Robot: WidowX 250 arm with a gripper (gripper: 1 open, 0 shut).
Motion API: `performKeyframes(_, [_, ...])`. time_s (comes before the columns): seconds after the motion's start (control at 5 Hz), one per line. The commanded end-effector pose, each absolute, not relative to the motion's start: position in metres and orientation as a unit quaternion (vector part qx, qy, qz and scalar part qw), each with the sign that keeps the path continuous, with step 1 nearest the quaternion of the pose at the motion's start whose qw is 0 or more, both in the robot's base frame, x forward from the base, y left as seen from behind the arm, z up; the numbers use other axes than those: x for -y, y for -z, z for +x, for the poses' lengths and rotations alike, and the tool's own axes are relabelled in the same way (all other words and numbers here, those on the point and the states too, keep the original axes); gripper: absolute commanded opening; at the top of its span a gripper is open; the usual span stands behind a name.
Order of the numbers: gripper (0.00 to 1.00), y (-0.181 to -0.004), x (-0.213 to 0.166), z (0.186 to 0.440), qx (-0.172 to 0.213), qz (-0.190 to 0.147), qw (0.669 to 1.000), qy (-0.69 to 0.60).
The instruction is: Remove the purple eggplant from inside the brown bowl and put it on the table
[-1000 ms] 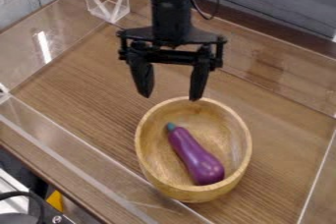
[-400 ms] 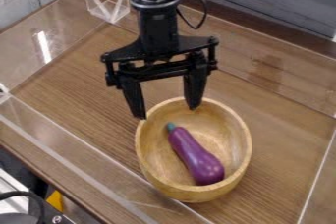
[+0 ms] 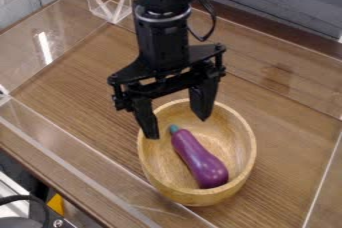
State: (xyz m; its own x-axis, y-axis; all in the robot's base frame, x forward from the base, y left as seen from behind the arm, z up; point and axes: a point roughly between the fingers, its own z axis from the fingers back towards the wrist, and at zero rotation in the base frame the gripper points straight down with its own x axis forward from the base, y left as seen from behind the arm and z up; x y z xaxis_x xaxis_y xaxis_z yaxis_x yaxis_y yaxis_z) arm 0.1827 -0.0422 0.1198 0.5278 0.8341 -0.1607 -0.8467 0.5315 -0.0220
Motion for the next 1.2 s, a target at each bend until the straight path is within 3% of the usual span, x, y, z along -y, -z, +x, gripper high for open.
performKeyframes(0.0, [1.00,-0.118,0.043,0.184,-0.048,-0.052,0.874,-0.480])
performKeyframes(1.0, [1.00,-0.087,0.051,0.195,-0.028,-0.037,0.906,-0.421])
